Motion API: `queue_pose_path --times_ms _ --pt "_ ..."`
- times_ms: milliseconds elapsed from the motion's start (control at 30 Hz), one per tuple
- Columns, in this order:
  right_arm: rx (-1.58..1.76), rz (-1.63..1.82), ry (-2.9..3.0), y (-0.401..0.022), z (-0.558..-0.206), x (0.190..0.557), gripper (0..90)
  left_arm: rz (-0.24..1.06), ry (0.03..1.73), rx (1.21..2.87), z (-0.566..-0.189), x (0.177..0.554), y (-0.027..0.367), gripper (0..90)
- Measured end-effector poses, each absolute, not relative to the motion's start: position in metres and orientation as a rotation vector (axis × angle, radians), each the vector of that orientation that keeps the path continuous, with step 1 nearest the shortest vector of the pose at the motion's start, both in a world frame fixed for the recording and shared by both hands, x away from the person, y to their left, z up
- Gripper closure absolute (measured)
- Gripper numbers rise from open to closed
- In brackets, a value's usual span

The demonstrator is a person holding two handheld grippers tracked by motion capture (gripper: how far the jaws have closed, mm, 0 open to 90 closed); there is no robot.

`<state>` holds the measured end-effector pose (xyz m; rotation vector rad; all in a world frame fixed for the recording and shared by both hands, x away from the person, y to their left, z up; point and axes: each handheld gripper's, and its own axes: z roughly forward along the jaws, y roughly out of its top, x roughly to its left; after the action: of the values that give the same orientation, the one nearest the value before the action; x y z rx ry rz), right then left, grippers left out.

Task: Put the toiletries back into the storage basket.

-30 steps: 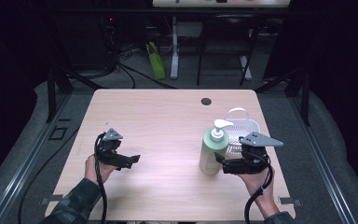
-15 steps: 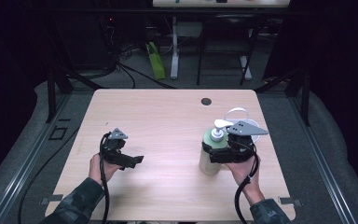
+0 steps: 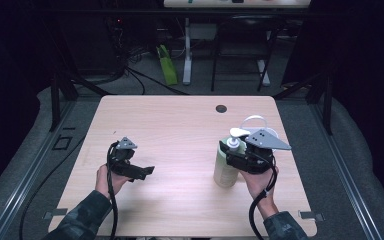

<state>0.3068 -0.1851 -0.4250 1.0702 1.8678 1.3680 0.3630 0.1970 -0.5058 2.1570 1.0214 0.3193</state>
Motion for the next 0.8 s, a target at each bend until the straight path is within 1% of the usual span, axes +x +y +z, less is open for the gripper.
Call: queue_pose_path --times_ms 33,67,100,167,200,267,300,333,367,400,467,500,800 --pt "1.07 1.368 1.868 -0.1851 -0.425 0.3068 35.6 0.319 1.021 2.157 -0.5058 0.363 0.197 0.0" --pt "1.066 1.378 1.849 -0.1874 -0.424 0.3057 40.9 0.32 1.022 2.159 -0.5063 0.3636 0.1963 0.0" --pt "1.063 1.383 1.836 -0.1878 -0.4238 0.3053 43.6 0.32 1.022 2.159 -0.5063 0.3636 0.1963 0.0" --pt "1.066 1.393 1.831 -0.1883 -0.4237 0.3053 45.4 0.315 1.023 2.16 -0.5067 0.364 0.1959 0.0" --pt "1.069 1.408 1.807 -0.1896 -0.424 0.3044 50.3 0.314 1.022 2.162 -0.5068 0.3642 0.1955 0.0" --pt "1.069 1.419 1.801 -0.19 -0.4241 0.3041 51.4 0.315 1.016 2.162 -0.5066 0.3643 0.1958 0.0" --pt "1.078 1.428 1.772 -0.191 -0.4245 0.3034 54.9 0.308 1.015 2.147 -0.506 0.3642 0.1966 0.0" --pt "1.078 1.428 1.772 -0.191 -0.4245 0.3034 54.9 0.308 1.015 2.147 -0.506 0.3642 0.1966 0.0" --pt "1.087 1.448 1.757 -0.192 -0.4256 0.3034 56.7 0.31 1.016 2.132 -0.506 0.3647 0.197 0.0" --pt "1.1 1.471 1.733 -0.1933 -0.4267 0.3037 61.3 0.298 1.023 2.125 -0.506 0.366 0.1968 0.0" --pt "1.096 1.481 1.729 -0.1938 -0.4273 0.3036 62.9 0.295 1.018 2.129 -0.506 0.3668 0.1958 0.0" --pt "1.088 1.489 1.722 -0.1934 -0.428 0.3026 66.2 0.292 1.019 2.127 -0.5064 0.3668 0.1949 0.0" --pt "1.05 1.486 1.721 -0.1926 -0.4294 0.3021 68.1 0.28 1.01 2.142 -0.5086 0.3664 0.1896 0.0"
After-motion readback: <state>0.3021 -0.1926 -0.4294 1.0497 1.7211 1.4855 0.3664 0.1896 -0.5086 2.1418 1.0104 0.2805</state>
